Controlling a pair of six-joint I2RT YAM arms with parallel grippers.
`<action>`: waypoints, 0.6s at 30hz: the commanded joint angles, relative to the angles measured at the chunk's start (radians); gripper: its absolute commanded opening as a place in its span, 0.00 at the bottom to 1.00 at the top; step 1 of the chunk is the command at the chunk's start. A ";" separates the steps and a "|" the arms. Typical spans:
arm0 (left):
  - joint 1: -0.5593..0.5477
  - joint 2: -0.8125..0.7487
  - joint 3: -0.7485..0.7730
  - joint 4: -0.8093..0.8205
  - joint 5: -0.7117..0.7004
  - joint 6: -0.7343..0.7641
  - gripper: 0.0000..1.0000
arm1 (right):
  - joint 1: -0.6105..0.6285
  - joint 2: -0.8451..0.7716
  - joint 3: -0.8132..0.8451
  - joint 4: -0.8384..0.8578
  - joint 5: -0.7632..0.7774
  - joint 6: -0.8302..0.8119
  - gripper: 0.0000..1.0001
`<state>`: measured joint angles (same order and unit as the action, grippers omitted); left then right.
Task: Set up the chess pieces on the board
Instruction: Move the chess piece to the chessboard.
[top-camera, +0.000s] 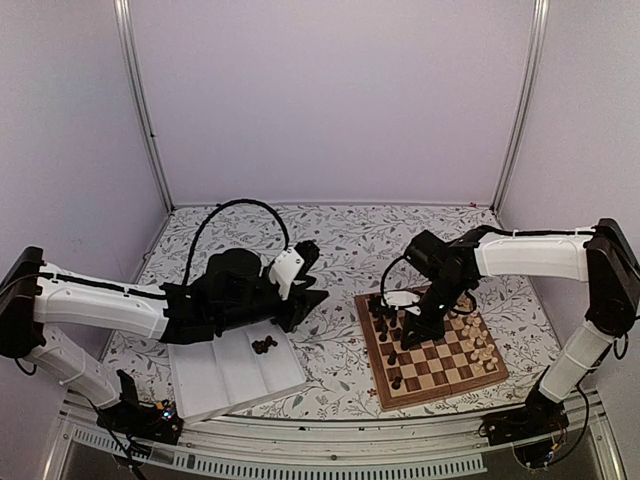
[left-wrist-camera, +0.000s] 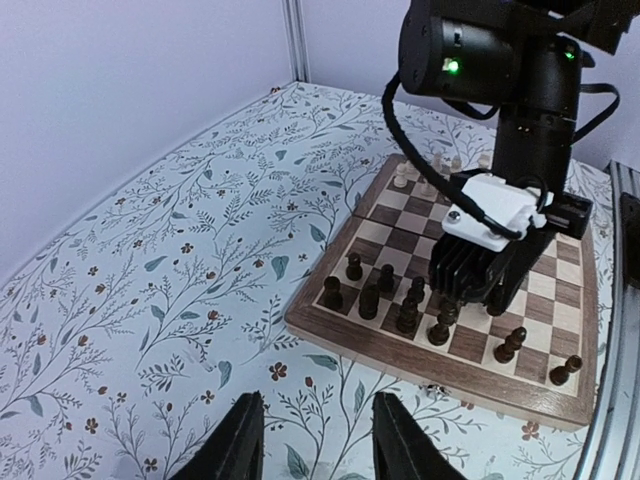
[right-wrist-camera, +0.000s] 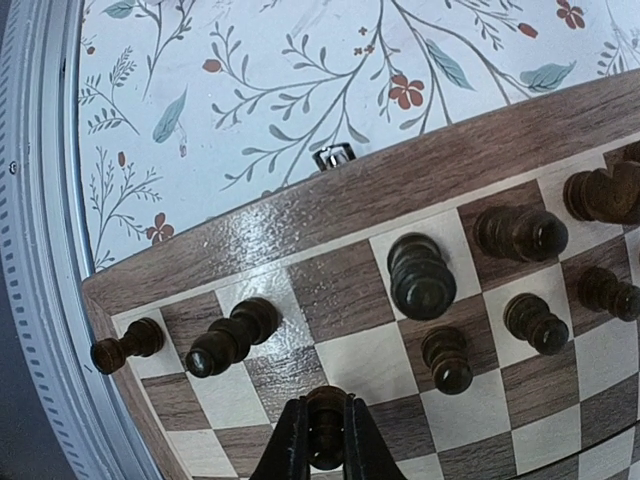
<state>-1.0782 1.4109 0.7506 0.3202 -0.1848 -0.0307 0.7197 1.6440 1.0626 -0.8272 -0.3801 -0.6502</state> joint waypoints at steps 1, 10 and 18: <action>0.014 -0.017 -0.013 0.010 -0.008 -0.016 0.40 | 0.020 0.031 0.041 0.023 -0.004 0.007 0.10; 0.018 -0.015 -0.016 0.007 -0.003 -0.019 0.40 | 0.027 0.070 0.059 0.038 0.020 0.007 0.10; 0.020 -0.011 -0.017 0.011 0.003 -0.022 0.40 | 0.029 0.073 0.054 0.040 0.045 0.007 0.13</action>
<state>-1.0721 1.4109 0.7429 0.3202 -0.1879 -0.0422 0.7399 1.7088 1.0950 -0.8005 -0.3553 -0.6468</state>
